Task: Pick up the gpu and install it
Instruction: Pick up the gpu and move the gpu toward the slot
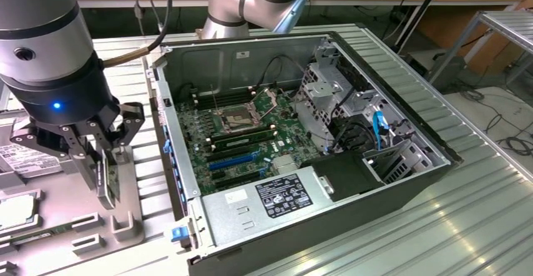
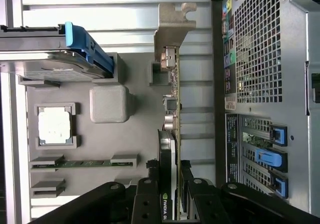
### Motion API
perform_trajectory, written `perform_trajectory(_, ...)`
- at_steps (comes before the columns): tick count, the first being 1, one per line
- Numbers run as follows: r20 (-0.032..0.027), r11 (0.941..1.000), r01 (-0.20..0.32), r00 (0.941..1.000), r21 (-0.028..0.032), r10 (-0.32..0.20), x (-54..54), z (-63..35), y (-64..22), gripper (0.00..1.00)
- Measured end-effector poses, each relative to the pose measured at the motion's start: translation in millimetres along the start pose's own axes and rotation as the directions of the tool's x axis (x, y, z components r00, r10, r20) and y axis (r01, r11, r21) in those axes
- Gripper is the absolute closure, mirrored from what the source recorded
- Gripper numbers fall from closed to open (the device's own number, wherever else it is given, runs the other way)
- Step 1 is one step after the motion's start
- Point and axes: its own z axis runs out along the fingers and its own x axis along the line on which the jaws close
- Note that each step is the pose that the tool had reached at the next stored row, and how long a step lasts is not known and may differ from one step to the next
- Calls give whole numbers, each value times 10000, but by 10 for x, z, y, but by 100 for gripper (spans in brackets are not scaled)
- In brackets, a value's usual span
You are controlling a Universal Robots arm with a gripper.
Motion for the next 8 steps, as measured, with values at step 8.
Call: perform_trajectory(8, 0, 10000, 0, 10000, 0, 0, -4, -173, 8, 73)
